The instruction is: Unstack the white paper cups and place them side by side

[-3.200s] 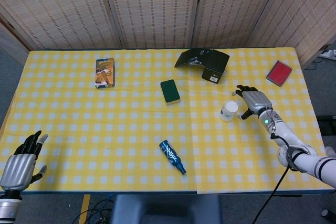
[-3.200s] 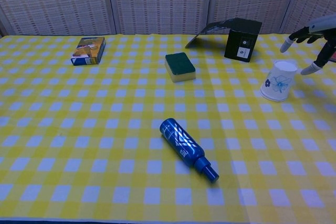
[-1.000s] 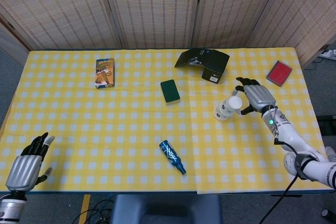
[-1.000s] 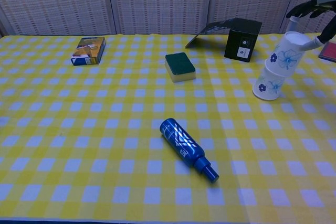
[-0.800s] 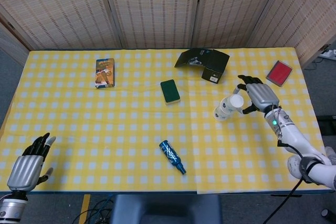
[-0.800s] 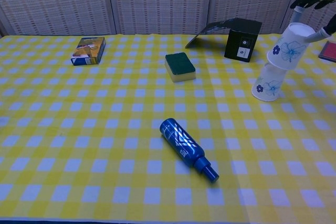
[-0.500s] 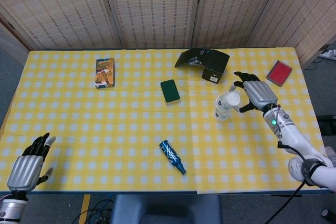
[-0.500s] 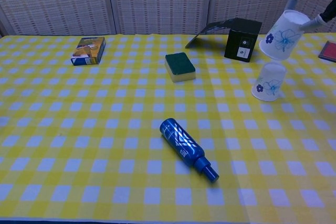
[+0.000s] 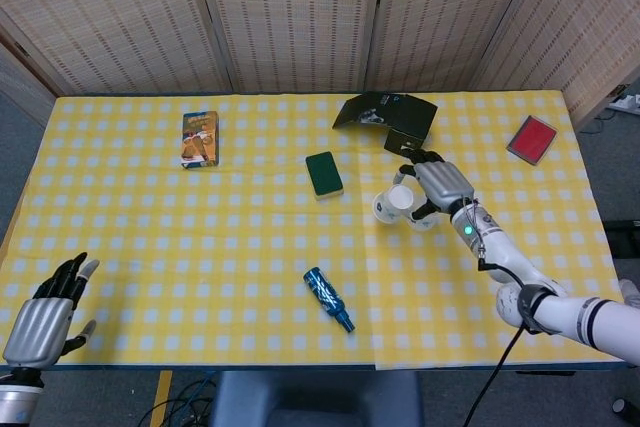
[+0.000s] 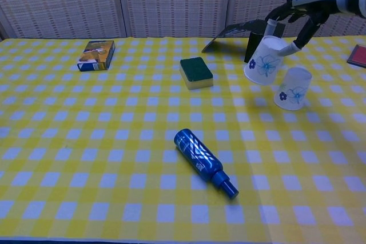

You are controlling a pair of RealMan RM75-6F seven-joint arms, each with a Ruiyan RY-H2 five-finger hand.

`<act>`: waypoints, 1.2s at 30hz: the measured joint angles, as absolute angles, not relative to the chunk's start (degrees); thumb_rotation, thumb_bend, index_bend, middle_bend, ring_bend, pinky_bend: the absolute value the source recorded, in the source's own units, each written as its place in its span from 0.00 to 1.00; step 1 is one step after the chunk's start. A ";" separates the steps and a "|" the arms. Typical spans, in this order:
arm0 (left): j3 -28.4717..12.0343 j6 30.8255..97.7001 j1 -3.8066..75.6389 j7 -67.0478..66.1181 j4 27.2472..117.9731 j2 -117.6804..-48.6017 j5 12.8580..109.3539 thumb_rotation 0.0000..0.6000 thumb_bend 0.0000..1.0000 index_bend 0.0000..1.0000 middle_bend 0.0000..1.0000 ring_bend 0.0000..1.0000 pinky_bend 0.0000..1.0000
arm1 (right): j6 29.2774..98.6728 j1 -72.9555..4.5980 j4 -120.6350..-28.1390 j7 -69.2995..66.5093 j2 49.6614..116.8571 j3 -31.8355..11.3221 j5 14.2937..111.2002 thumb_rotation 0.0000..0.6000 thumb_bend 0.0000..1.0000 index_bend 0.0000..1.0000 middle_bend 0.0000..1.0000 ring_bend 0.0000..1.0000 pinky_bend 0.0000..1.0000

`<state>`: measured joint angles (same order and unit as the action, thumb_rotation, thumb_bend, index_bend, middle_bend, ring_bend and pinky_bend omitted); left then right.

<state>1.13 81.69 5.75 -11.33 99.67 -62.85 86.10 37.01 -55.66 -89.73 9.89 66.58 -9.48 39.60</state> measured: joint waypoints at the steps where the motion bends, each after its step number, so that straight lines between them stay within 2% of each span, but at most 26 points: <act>1: 1.19 82.02 5.62 -10.99 99.73 -62.65 86.42 1.00 0.32 0.03 0.00 0.00 0.23 | 36.96 -56.42 -89.04 10.66 67.44 -9.24 38.42 1.00 0.27 0.38 0.04 0.00 0.00; 15: 1.70 84.70 4.31 -8.80 100.27 -61.12 89.04 1.00 0.32 0.03 0.00 0.00 0.23 | 36.08 -66.95 -79.83 20.93 77.57 -4.81 20.72 1.00 0.28 0.38 0.04 0.00 0.00; 26: 1.82 85.69 3.75 -8.62 100.49 -60.86 90.12 1.00 0.32 0.03 0.00 0.00 0.23 | 36.69 -70.46 -76.58 26.04 81.48 -1.11 14.02 1.00 0.29 0.37 0.02 0.00 0.00; 27: 1.83 85.71 3.73 -8.64 100.50 -60.86 90.14 1.00 0.32 0.03 0.00 0.00 0.23 | 36.60 -70.70 -76.32 26.40 81.70 -0.83 13.36 1.00 0.29 0.34 0.02 0.00 0.00; 32: 1.71 85.74 3.59 -8.67 100.43 -60.87 89.90 1.00 0.32 0.03 0.00 0.00 0.23 | 35.46 -71.28 -76.50 26.65 81.26 -0.59 11.81 1.00 0.26 0.06 0.00 0.00 0.00; 36: 1.61 85.61 3.61 -9.00 100.38 -61.03 89.83 1.00 0.32 0.03 0.00 0.00 0.23 | 35.22 -71.03 -78.95 25.58 78.88 -1.16 12.91 1.00 0.25 0.00 0.00 0.00 0.00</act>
